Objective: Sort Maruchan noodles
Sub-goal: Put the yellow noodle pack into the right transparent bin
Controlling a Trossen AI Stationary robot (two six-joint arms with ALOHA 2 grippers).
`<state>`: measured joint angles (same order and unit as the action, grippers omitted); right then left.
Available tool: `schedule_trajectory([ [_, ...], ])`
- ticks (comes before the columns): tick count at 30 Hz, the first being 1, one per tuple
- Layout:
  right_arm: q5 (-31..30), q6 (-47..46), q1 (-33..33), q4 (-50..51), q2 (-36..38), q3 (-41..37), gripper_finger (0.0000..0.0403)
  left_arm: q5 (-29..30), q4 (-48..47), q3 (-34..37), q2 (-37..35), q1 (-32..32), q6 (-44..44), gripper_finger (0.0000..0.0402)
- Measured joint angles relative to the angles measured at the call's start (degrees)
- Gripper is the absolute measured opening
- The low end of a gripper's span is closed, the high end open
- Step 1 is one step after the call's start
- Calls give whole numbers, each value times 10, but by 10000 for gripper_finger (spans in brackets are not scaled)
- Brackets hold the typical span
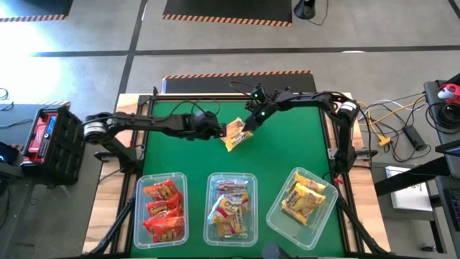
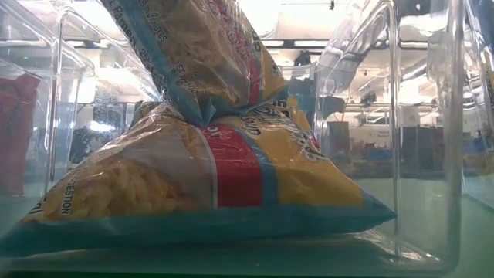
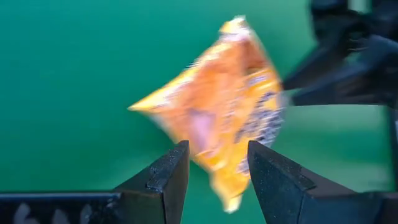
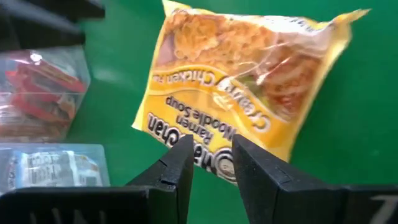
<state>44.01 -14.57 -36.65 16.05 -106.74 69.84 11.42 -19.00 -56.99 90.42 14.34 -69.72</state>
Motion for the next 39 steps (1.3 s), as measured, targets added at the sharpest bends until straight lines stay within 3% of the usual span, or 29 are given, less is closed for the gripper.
schedule_trajectory([
  [5, -7, 12, -3, 4, 1, 0, 120, -13, 110, 0, 62, -6, 7, 146],
  [14, -26, 14, -3, 6, 2, -1, 130, -31, 132, -3, 135, -6, -35, 146],
  [21, -39, 17, -6, 22, 3, 1, 130, -47, 85, -3, 141, -9, -39, 147],
  [26, 31, 11, -23, 22, 3, 10, 130, -47, 69, -1, 141, -9, -39, 146],
  [39, 53, 21, -37, 23, 2, 25, 130, -31, 55, 1, 145, -8, -39, 146],
])
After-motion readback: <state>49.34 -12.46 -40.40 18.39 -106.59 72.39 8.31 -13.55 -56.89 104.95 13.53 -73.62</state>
